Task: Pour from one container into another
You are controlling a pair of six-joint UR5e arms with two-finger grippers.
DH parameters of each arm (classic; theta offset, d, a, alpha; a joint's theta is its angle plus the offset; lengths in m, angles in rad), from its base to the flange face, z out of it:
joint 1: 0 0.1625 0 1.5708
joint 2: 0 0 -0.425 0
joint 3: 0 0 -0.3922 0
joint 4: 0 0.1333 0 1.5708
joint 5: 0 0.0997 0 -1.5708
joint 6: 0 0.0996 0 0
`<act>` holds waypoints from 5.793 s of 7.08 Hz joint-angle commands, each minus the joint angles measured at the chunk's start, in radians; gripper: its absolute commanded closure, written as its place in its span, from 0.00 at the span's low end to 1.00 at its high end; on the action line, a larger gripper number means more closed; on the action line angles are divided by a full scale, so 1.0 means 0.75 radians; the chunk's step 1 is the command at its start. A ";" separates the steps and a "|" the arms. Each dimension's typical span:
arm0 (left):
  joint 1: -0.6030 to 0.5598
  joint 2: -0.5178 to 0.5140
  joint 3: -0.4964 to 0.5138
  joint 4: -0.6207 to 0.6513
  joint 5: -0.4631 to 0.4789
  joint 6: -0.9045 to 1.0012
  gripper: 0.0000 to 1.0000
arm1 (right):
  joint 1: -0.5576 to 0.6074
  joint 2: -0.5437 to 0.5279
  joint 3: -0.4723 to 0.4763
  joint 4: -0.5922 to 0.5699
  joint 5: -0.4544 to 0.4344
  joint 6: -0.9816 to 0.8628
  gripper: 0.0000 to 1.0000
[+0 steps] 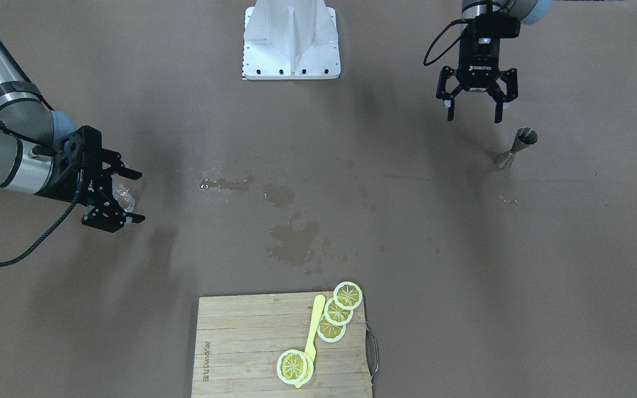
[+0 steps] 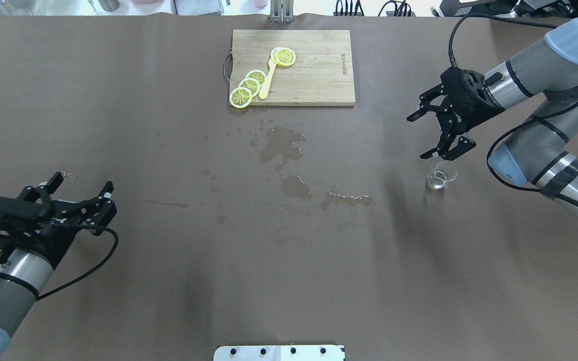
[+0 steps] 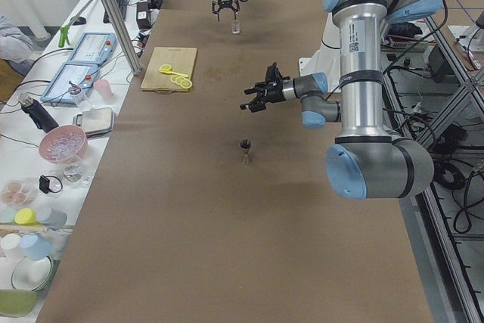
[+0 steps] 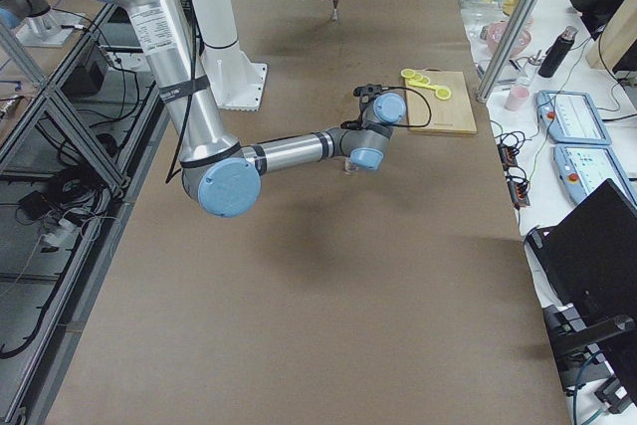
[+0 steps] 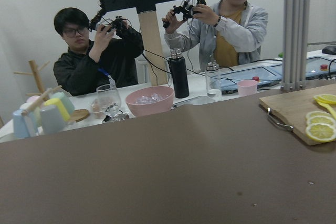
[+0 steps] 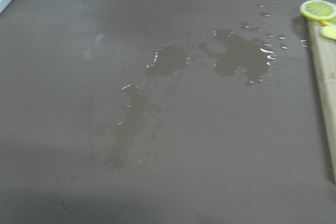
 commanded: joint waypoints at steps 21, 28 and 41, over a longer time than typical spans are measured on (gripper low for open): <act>-1.981 0.028 0.415 1.262 -2.233 1.158 0.01 | 0.712 -0.532 0.384 -1.254 -0.314 0.772 0.00; -1.981 0.028 0.421 1.264 -2.233 1.158 0.01 | 0.712 -0.421 0.429 -1.553 -0.365 0.796 0.00; -2.006 0.034 0.423 1.266 -2.227 1.156 0.01 | 0.712 -0.542 0.464 -1.431 -0.367 0.794 0.00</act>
